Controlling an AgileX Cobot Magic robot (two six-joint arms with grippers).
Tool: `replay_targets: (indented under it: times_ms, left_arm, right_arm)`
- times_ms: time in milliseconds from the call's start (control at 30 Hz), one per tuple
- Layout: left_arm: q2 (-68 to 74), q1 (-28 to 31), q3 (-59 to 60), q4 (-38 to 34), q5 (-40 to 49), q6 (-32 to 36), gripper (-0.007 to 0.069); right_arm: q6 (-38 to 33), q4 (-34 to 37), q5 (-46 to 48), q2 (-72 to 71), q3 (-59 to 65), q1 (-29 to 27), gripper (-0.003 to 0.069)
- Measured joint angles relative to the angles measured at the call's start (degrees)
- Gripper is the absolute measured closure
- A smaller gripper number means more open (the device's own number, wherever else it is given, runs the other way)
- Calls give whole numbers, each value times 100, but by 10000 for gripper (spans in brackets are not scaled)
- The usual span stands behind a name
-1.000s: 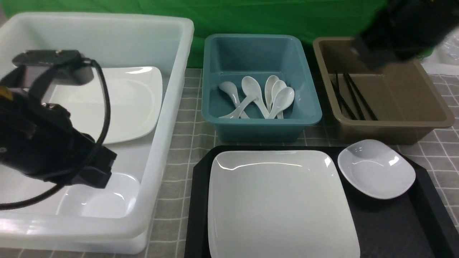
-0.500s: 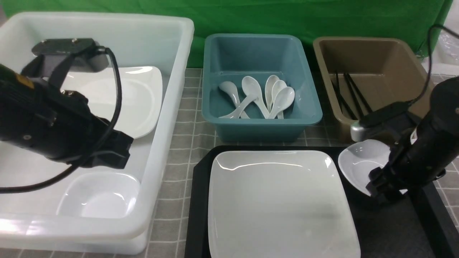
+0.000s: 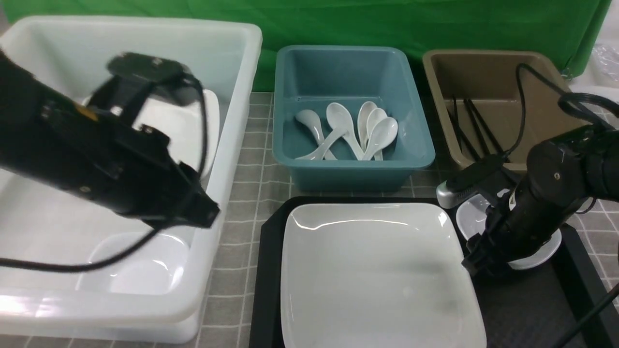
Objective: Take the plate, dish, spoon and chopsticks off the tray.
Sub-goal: Use the right arm to grab a small plate from the dinner plate, then use the right arm to put the small plate into the large storage box on the left
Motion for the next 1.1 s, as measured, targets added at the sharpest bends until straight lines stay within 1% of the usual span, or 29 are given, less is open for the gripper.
replay_targets:
  times_ms: [100, 167, 200, 300, 333, 400, 433, 467, 500, 533, 567, 600, 633, 667, 700, 733, 800, 867, 900, 933, 967, 1000, 1033, 1067, 1100]
  left_arm:
    - [89, -283, 0, 282, -42, -225, 623]
    - [93, -328, 0, 361, -141, -347, 623]
    - [93, -333, 0, 389, -197, -374, 623]
    - [87, -333, 0, 506, -290, -320, 623]
    - [87, -333, 0, 498, -303, -208, 623]
    - [87, -333, 0, 256, -330, 258, 623]
    - [87, -333, 0, 174, -337, 306, 623]
    - [87, -333, 0, -264, -408, 678, 623]
    - [87, -333, 0, -401, -426, 779, 623]
    - [87, -345, 0, -880, -474, 1179, 623]
    - [87, -358, 0, -941, -489, 1293, 623]
    - [87, -453, 0, -1369, -601, 1679, 623]
    - [87, -486, 0, -1398, -647, 1740, 623]
    - [87, -682, 0, -1553, -896, 1902, 623]
    - [87, -706, 0, -1553, -925, 1926, 623]
    - [87, -910, 0, -1556, -1144, 1938, 623]
    - [87, -1109, 0, -1480, -1315, 1911, 623]
    - [87, -1252, 0, -1251, -1431, 1653, 623]
    - [87, -1271, -34, -1038, -1451, 1351, 623]
    - [87, -1242, -84, -670, -1444, 855, 623]
    - [87, -1220, -110, -597, -1438, 766, 623]
    - [57, -1083, -206, 50, -1429, 97, 623]
    - [10, -928, -270, 464, -1390, -369, 623]
    - [-15, -854, -290, 617, -1373, -542, 623]
    - [-137, -541, -337, 1087, -1322, -1119, 623]
  right_arm:
    - [-31, -89, -85, -36, -7, 26, 440]
    - [-111, -187, -11, -190, -38, 96, 493]
    - [-143, -215, 100, -305, -59, 131, 508]
    - [-128, -165, 674, -728, -188, 293, 580]
    - [-48, -114, 885, -878, -234, 354, 593]
    - [196, -24, 1114, -1350, -380, 496, 599]
    - [213, -11, 1120, -1430, -396, 510, 599]
    - [368, -3, 1109, -1682, -525, 596, 600]
    - [411, -3, 1088, -1763, -561, 625, 601]
    - [556, 3, 989, -2073, -700, 747, 601]
    - [576, 3, 977, -2142, -715, 761, 601]
    - [709, 14, 897, -2365, -820, 885, 601]
    - [724, 21, 888, -2416, -829, 901, 601]
    - [791, 57, 839, -2577, -895, 1037, 601]
    - [799, 70, 829, -2607, -898, 1051, 601]
    - [811, 146, 818, -2681, -906, 1160, 601]
    - [831, 224, 799, -2705, -906, 1276, 601]
    - [858, 303, 677, -2705, -906, 1408, 601]
    - [858, 354, 544, -2705, -906, 1496, 601]
    - [841, 415, 355, -2705, -906, 1598, 601]
    - [821, 431, 267, -2700, -906, 1645, 601]
    - [720, 489, -138, -2687, -906, 1838, 601]
    - [645, 517, -341, -2672, -925, 1998, 601]
    - [606, 533, -479, -2648, -950, 2100, 601]
    - [571, 575, -762, -2544, -1056, 2341, 601]
